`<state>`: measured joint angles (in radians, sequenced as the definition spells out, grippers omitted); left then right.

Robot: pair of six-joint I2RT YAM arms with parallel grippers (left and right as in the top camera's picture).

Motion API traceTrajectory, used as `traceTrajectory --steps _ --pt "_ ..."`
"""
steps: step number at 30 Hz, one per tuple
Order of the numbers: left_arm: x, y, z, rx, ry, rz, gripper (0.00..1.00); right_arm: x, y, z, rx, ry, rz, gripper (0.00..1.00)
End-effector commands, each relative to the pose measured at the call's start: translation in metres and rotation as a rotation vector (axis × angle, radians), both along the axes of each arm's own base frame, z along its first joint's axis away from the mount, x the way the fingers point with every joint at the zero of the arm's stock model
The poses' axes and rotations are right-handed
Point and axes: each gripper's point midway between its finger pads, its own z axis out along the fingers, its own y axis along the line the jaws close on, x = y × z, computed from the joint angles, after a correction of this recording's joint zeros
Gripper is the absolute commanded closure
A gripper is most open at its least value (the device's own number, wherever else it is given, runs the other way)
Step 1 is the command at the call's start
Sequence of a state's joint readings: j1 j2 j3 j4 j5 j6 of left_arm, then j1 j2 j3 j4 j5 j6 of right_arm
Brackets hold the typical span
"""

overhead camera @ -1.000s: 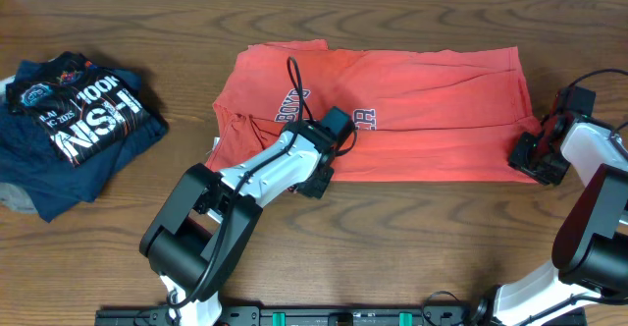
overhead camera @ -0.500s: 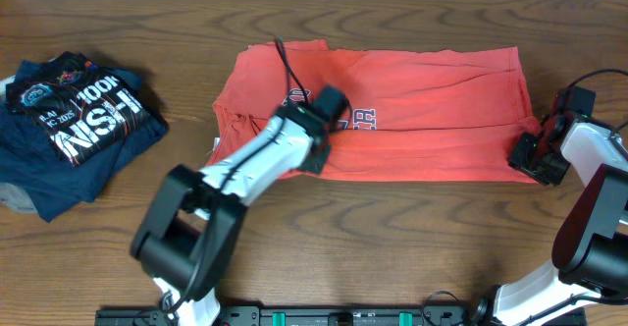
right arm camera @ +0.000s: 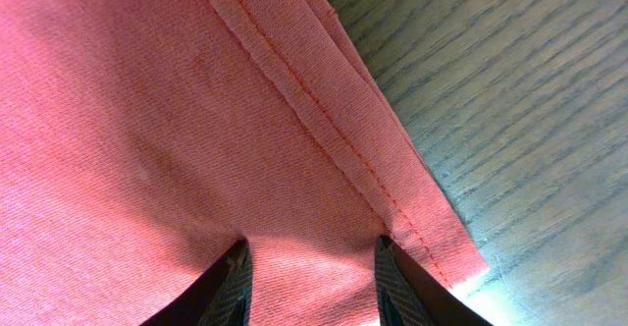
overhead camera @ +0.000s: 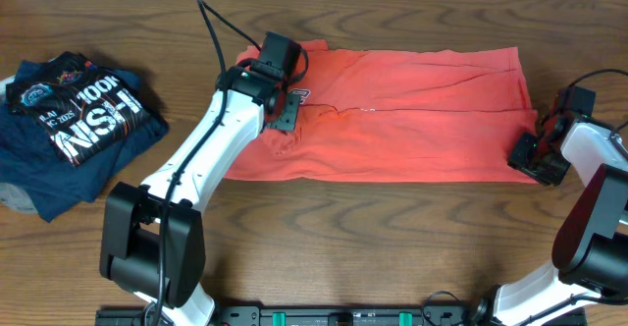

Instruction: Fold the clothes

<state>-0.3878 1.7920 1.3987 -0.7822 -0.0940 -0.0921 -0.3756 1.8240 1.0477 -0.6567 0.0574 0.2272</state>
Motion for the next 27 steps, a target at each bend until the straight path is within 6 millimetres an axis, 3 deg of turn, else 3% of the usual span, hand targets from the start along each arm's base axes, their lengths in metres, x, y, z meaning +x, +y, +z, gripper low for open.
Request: traceTrajectory --steps 1,9,16,21,27 --pt "-0.009 0.016 -0.005 0.064 0.039 0.029 0.41 -0.009 0.003 -0.009 0.008 0.034 -0.003 0.60" --pt "-0.024 0.081 -0.028 0.084 0.110 0.341 0.41 -0.013 -0.011 0.001 -0.034 0.060 -0.052 0.59" --pt "-0.046 0.122 -0.054 0.039 0.200 0.521 0.31 -0.004 -0.026 0.029 -0.053 0.065 -0.075 0.46" --pt "-0.054 0.119 -0.072 -0.088 0.251 0.550 0.29 -0.011 -0.036 0.027 -0.060 0.072 -0.107 0.42" --pt "-0.062 0.102 -0.095 -0.196 0.267 0.529 0.25 -0.014 -0.027 0.011 -0.010 0.053 -0.109 0.40"
